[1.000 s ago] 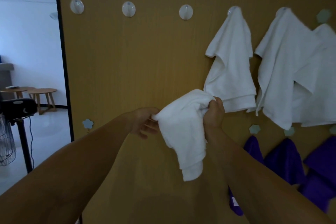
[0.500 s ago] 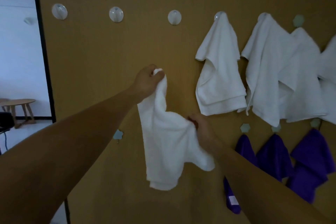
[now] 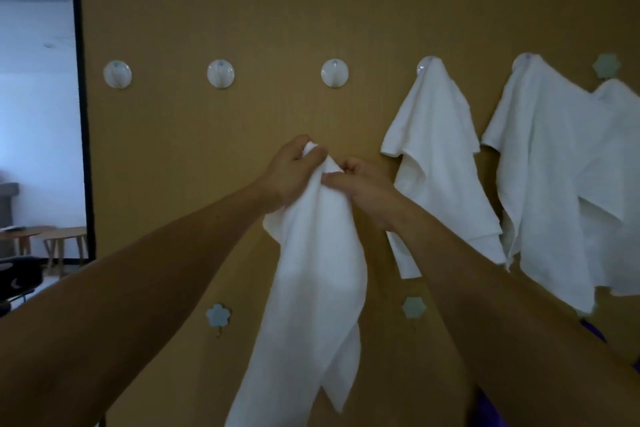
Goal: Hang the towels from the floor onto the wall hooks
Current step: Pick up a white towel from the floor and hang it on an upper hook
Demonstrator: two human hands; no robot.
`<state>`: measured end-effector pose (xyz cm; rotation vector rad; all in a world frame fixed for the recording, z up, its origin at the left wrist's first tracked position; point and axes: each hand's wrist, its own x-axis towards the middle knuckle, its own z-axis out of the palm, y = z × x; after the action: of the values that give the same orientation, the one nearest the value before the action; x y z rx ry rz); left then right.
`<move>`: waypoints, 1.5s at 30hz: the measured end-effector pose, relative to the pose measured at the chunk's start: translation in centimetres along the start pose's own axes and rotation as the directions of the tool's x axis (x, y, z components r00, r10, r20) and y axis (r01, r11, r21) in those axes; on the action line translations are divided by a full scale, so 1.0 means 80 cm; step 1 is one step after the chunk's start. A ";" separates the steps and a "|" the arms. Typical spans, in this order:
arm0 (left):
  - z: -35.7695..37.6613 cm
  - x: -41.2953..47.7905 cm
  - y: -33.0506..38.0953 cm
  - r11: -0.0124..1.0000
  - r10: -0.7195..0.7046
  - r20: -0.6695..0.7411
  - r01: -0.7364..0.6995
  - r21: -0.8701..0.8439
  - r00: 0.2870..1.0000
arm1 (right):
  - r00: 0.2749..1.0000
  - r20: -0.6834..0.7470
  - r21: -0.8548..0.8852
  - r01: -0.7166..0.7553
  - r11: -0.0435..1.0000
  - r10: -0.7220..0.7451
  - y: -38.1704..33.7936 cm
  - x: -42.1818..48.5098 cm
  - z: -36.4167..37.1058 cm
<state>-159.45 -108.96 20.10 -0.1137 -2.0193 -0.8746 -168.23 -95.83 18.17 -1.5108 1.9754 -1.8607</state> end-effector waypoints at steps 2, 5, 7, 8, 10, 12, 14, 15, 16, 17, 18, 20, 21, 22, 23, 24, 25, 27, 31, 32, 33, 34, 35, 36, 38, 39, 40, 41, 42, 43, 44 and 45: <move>0.001 0.012 -0.005 0.992 -0.080 0.012 0.081 -0.101 0.997 | 1.000 -0.028 -0.028 0.006 1.000 -0.007 -0.002 0.017 -0.005; -0.003 0.028 -0.010 0.948 -0.168 0.063 0.179 -0.263 0.984 | 0.991 -0.129 0.010 0.026 1.000 -0.024 -0.002 0.040 -0.017; -0.017 0.040 -0.013 0.934 -0.187 0.067 0.199 -0.296 0.980 | 0.977 -0.205 -0.016 0.050 0.999 -0.052 -0.003 0.054 -0.026; -0.024 0.047 -0.016 0.952 -0.170 0.065 0.181 -0.247 0.983 | 0.970 -0.233 -0.040 0.057 0.998 -0.065 -0.006 0.061 -0.030; -0.037 0.061 -0.019 0.988 -0.130 0.126 0.139 -0.065 0.983 | 0.964 -0.253 -0.092 0.054 0.994 -0.076 -0.013 0.075 -0.034; -0.049 0.077 -0.017 0.992 -0.119 0.162 0.112 0.052 0.980 | 0.968 -0.240 -0.082 0.059 0.995 -0.077 -0.022 0.090 -0.039; -0.062 0.099 -0.013 0.996 -0.090 0.129 0.087 0.028 0.988 | 0.985 -0.161 0.003 0.067 0.998 -0.066 -0.032 0.106 -0.049; -0.069 0.112 -0.008 0.997 -0.083 0.128 0.082 0.013 0.988 | 0.989 -0.128 0.015 0.076 0.997 -0.073 -0.038 0.114 -0.055; -0.076 0.125 -0.002 0.996 -0.083 0.148 0.081 0.023 0.986 | 0.987 -0.128 -0.017 0.097 0.995 -0.098 -0.045 0.125 -0.060; -0.083 0.137 0.005 0.995 -0.084 0.172 0.073 0.068 0.982 | 0.974 -0.169 -0.082 0.136 0.987 -0.148 -0.053 0.138 -0.065; -0.088 0.150 0.009 0.989 -0.077 0.179 0.054 0.135 0.981 | 0.953 -0.220 -0.147 0.178 0.973 -0.208 -0.060 0.151 -0.068; -0.093 0.176 0.018 0.983 -0.039 0.117 0.017 0.182 0.992 | 0.895 -0.315 -0.249 0.244 0.937 -0.316 -0.077 0.179 -0.071; -0.092 0.189 0.022 0.988 -0.017 0.066 0.007 0.151 0.998 | 0.863 -0.360 -0.273 0.266 0.925 -0.355 -0.085 0.191 -0.071; -0.089 0.202 0.025 0.991 0.018 0.014 -0.020 0.134 1.000 | 0.832 -0.405 -0.284 0.279 0.917 -0.379 -0.092 0.203 -0.072; -0.085 0.213 0.029 0.986 0.063 -0.031 -0.057 0.158 0.998 | 0.805 -0.445 -0.299 0.280 0.912 -0.393 -0.098 0.211 -0.073; -0.081 0.224 0.031 0.969 0.116 -0.063 -0.099 0.227 0.991 | 0.783 -0.473 -0.322 0.273 0.907 -0.404 -0.103 0.220 -0.075; -0.077 0.236 0.030 0.937 0.167 -0.083 -0.132 0.322 0.982 | 0.769 -0.489 -0.352 0.258 0.900 -0.411 -0.105 0.229 -0.078; -0.070 0.252 0.027 0.836 0.243 -0.113 -0.149 0.529 0.963 | 0.753 -0.507 -0.437 0.196 0.878 -0.420 -0.106 0.244 -0.082; -0.053 0.250 0.010 0.751 0.362 -0.157 -0.188 0.633 0.919 | 0.737 -0.495 -0.625 0.066 0.778 -0.460 -0.096 0.251 -0.078; -0.047 0.245 0.005 0.736 0.399 -0.157 -0.214 0.642 0.903 | 0.733 -0.489 -0.637 0.070 0.767 -0.473 -0.090 0.248 -0.077; -0.041 0.240 0.000 0.716 0.424 -0.153 -0.227 0.660 0.893 | 0.732 -0.483 -0.632 0.090 0.770 -0.482 -0.084 0.244 -0.075; -0.036 0.234 -0.004 0.704 0.429 -0.145 -0.229 0.672 0.892 | 0.732 -0.471 -0.619 0.123 0.776 -0.492 -0.078 0.239 -0.072; -0.032 0.228 -0.007 0.716 0.412 -0.136 -0.227 0.660 0.901 | 0.734 -0.454 -0.609 0.157 0.777 -0.504 -0.074 0.235 -0.069; -0.029 0.224 -0.009 0.755 0.378 -0.130 -0.224 0.617 0.917 | 0.739 -0.437 -0.609 0.175 0.773 -0.512 -0.071 0.231 -0.066; -0.025 0.219 -0.008 0.859 0.276 -0.117 -0.190 0.476 0.954 | 0.761 -0.424 -0.606 0.164 0.778 -0.491 -0.070 0.226 -0.062; -0.024 0.218 -0.007 0.898 0.219 -0.102 -0.160 0.410 0.970 | 0.777 -0.426 -0.592 0.148 0.792 -0.464 -0.070 0.224 -0.061; -0.023 0.215 -0.007 0.922 0.165 -0.073 -0.128 0.366 0.984 | 0.795 -0.424 -0.575 0.135 0.807 -0.435 -0.069 0.222 -0.061; -0.022 0.213 -0.006 0.935 0.115 -0.033 -0.097 0.342 0.993 | 0.811 -0.416 -0.564 0.125 0.816 -0.411 -0.067 0.220 -0.062; -0.021 0.210 -0.007 0.934 0.075 0.006 -0.073 0.349 0.997 | 0.825 -0.403 -0.567 0.116 0.816 -0.397 -0.064 0.218 -0.063; -0.019 0.208 -0.006 0.925 0.047 0.025 -0.053 0.377 0.999 | 0.835 -0.389 -0.586 0.103 0.804 -0.390 -0.060 0.215 -0.063; -0.018 0.206 -0.006 0.907 0.036 0.013 -0.038 0.418 0.999 | 0.841 -0.378 -0.617 0.083 0.783 -0.387 -0.058 0.212 -0.063; -0.018 0.204 -0.004 0.890 0.053 -0.028 -0.034 0.455 0.998 | 0.843 -0.372 -0.648 0.064 0.759 -0.388 -0.055 0.209 -0.063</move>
<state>-168.16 -114.08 32.99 0.1215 -2.1209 -0.3518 -177.47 -101.92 32.40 -1.5816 3.0060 -1.9395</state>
